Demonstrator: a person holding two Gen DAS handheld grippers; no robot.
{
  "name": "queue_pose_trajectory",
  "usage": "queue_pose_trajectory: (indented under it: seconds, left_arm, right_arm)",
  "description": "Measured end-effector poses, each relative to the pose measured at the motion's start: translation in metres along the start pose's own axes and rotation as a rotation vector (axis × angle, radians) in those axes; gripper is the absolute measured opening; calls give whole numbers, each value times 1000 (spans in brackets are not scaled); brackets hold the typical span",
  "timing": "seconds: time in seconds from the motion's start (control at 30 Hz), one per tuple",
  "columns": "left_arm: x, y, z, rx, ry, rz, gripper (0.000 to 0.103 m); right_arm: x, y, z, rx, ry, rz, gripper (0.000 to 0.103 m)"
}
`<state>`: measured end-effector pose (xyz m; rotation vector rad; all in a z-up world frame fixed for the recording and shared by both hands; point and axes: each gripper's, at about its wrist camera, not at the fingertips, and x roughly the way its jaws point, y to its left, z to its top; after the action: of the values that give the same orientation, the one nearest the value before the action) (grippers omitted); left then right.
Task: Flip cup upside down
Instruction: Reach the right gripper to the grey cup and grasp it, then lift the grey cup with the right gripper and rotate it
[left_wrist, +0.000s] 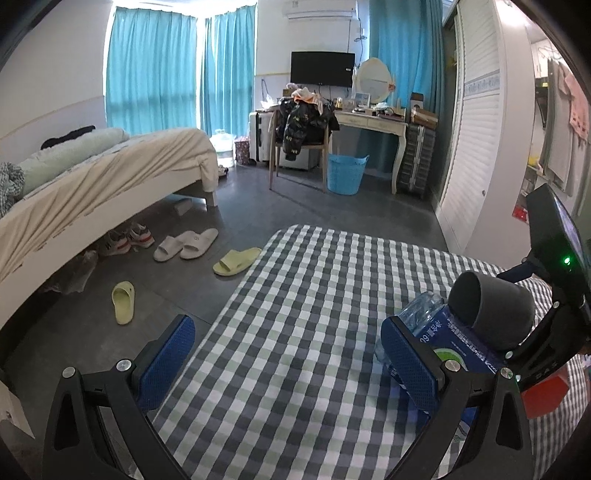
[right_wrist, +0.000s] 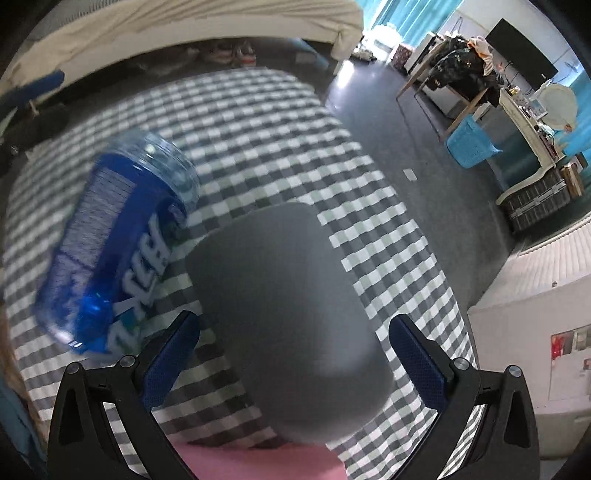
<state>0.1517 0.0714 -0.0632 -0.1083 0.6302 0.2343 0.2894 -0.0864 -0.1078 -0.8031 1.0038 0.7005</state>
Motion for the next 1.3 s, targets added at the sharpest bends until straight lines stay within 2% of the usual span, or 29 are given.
queue_pose_trajectory:
  seconds: [0.03,0.07,0.13,0.3,0.37,0.6,0.8,0.97,1.03,1.13,1.3]
  left_arm:
    - [2,0,1,-1,5,-1,103]
    - [3,1,0,-3,6,-2,103]
    - [4,1,0,-11,10,-3,103]
    - [-6,4,1,-18,-7,-17,103]
    - [-14,5,1,-23,-18,-28,103]
    - [-54,9,-1,-38,-73,-88,103]
    - [-91,21,-8,-50,-118,-143,103]
    - [-117,36,-15,-64,-148,-174,103]
    - [-124,43,-16,-73,-162,-177,103]
    - [-128,50,-20,-84,-161,-180,103]
    - [-129,57,-28,-87,-151,-167,103]
  right_arm:
    - [3,1,2,-6,9,-3,102]
    - [8,1,2,-8,13,-6,95]
    - [14,1,2,1,22,-47,88]
    - [-2,-8,7,82,-6,-46,83]
    - [-18,-10,6,121,-29,-58,80]
    - [-96,2,-15,324,-114,-93,77]
    - [-150,45,-39,475,-156,-51,76]
    - [-166,91,-57,529,-148,8,75]
    - [-164,111,-65,538,-120,44,75]
    - [-147,137,-74,570,-75,160,75]
    - [-105,142,-76,678,-27,239,75]
